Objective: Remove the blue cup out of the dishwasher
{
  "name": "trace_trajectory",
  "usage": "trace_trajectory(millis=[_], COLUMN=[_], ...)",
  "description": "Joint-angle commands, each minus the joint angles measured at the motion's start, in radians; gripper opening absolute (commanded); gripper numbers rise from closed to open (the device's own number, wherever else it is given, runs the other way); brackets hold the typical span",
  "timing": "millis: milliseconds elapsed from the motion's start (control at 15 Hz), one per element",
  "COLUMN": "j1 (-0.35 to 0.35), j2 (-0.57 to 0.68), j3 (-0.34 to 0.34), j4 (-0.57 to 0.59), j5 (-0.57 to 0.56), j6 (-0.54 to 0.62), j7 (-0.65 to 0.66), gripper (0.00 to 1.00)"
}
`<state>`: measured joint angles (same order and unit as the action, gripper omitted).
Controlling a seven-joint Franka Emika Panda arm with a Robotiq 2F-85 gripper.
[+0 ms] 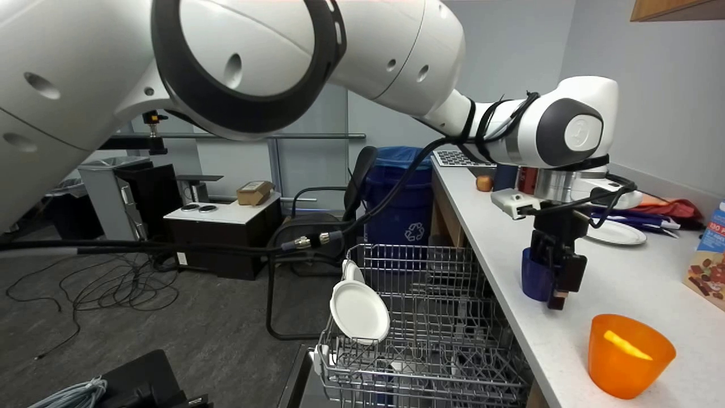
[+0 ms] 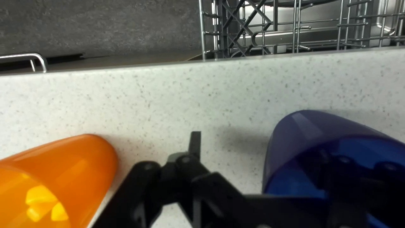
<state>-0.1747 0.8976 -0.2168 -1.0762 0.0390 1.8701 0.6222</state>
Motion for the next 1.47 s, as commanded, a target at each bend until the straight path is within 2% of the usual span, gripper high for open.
trace_trajectory(millis=[0, 667, 1400], j1=[0.021, 0.079, 0.120], j2=[-0.011, -0.127, -0.272], j3=[-0.013, -0.005, -0.005], j4=[0.007, -0.087, -0.262], j5=[-0.037, -0.064, -0.073], j6=[0.034, 0.134, 0.239], j7=[0.000, 0.003, 0.024], gripper=[1.00, 1.00, 1.00])
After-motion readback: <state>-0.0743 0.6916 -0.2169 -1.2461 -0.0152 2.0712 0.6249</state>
